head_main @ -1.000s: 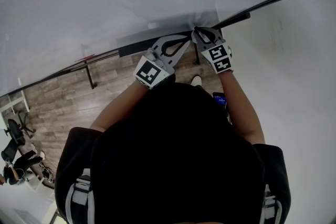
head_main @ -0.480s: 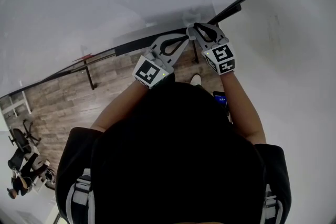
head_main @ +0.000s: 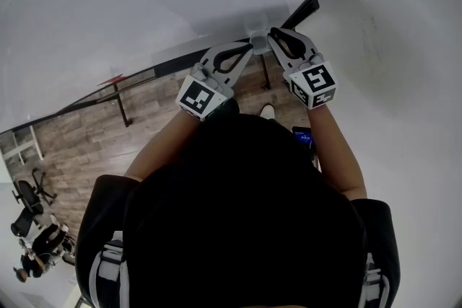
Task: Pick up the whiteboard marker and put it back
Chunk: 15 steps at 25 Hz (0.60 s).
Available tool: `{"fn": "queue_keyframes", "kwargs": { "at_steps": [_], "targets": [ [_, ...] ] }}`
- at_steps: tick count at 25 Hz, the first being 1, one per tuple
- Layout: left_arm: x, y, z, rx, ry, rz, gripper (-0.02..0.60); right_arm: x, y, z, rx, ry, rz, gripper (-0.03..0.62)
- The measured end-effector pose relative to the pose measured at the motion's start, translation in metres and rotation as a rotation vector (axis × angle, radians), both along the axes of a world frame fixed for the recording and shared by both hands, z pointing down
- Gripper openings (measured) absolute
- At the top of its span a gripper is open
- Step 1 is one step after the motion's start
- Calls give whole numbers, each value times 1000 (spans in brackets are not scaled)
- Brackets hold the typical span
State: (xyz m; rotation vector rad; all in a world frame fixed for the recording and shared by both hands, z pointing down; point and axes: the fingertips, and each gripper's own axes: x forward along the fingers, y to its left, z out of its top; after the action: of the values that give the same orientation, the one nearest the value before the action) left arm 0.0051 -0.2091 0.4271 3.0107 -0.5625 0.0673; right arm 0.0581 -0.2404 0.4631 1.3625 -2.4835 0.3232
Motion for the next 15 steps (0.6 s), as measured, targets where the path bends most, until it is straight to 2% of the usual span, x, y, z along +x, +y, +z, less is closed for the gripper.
{"fn": "queue_keyframes", "kwargs": {
  "at_steps": [9,15],
  "targets": [
    [3,2,-24,30,-1,-14,3,8,16,-50,91,-61,-25,63],
    [-3,3,-34,18,-32,-41,3,1,32,-84,123,-154,-51,63]
  ]
}}
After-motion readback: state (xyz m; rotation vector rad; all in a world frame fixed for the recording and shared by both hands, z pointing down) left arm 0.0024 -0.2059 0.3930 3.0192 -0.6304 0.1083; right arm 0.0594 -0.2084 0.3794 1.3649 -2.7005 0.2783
